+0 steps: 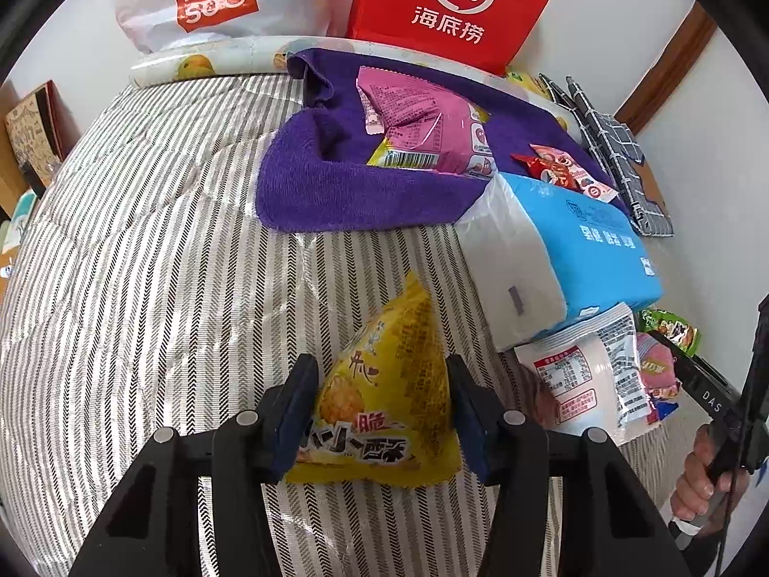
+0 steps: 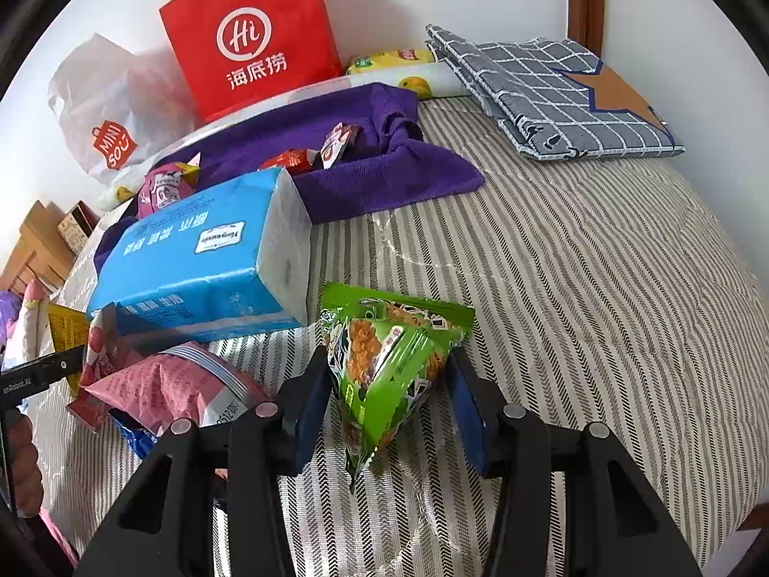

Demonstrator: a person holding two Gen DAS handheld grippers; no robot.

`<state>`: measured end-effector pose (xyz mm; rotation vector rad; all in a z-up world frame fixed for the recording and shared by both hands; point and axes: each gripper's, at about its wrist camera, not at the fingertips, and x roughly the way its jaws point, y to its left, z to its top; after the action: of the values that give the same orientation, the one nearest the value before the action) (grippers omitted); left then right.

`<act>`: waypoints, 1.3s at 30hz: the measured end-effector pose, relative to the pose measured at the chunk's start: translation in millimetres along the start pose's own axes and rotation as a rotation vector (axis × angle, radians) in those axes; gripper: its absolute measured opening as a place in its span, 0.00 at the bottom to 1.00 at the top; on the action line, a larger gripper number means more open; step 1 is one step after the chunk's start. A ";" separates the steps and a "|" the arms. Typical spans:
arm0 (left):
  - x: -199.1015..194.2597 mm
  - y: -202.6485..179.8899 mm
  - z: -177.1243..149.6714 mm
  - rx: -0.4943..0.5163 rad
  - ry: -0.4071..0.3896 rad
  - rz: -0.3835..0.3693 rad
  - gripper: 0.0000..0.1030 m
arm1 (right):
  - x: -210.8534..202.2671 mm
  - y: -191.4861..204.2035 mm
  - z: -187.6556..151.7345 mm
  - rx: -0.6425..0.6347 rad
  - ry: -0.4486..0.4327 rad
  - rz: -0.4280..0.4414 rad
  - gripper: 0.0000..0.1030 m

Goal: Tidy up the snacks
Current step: 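Lift and carry the green and yellow bags with both grippers toward the purple towel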

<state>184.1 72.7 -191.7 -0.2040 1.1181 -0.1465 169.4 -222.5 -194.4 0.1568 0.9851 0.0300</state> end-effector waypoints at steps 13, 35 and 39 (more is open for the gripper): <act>-24.3 -6.8 -1.4 0.009 -0.030 -0.073 0.48 | -34.0 -4.0 1.2 0.011 -0.062 -0.002 0.44; -54.6 -33.0 -2.5 0.041 -0.087 -0.142 0.48 | -69.8 19.1 10.7 -0.046 -0.150 0.053 0.44; -59.1 -40.7 -0.8 0.061 -0.097 -0.151 0.48 | -71.6 24.4 11.4 -0.054 -0.154 0.066 0.44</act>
<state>157.3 46.0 -130.7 -0.2391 1.0001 -0.3018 140.3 -206.6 -125.4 0.1394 0.8242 0.1033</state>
